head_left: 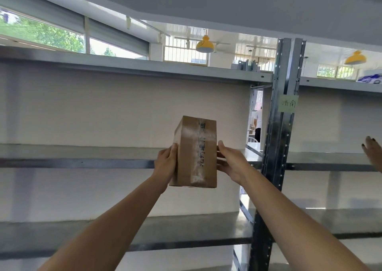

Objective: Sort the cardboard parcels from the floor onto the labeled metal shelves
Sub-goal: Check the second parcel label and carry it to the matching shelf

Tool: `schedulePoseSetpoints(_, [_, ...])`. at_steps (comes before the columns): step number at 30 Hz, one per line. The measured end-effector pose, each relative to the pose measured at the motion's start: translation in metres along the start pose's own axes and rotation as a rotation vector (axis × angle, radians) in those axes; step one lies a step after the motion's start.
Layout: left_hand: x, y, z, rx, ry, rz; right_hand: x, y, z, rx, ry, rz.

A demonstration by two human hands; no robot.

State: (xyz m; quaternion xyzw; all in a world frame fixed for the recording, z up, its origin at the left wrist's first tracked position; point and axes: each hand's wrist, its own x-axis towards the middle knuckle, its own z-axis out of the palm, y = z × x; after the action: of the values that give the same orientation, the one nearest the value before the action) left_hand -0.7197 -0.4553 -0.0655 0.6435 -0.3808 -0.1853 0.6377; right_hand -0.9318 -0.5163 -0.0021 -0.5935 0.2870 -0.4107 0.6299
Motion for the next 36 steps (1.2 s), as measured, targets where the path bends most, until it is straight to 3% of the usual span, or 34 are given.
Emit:
schedulePoseSetpoints(5, [-0.064,0.058,0.000,-0.117,-0.022,-0.046,0.002,0.000,-0.005,-0.015,-0.003,0.006])
schedulePoseSetpoints(14, [-0.052,0.048,-0.012,-0.311,0.030,-0.118,0.003,0.005,-0.005,0.006,-0.237,0.018])
schedulePoseSetpoints(24, [-0.065,0.052,-0.007,-0.245,-0.016,0.027,0.006,0.016,0.014,-0.017,-0.037,-0.028])
schedulePoseSetpoints(31, [-0.072,0.045,-0.002,-0.222,-0.055,0.098,0.012,0.025,0.004,0.135,-0.094,-0.019])
schedulePoseSetpoints(36, [-0.071,0.047,-0.006,-0.283,-0.073,0.095,0.011,0.025,0.001,0.100,-0.171,-0.037])
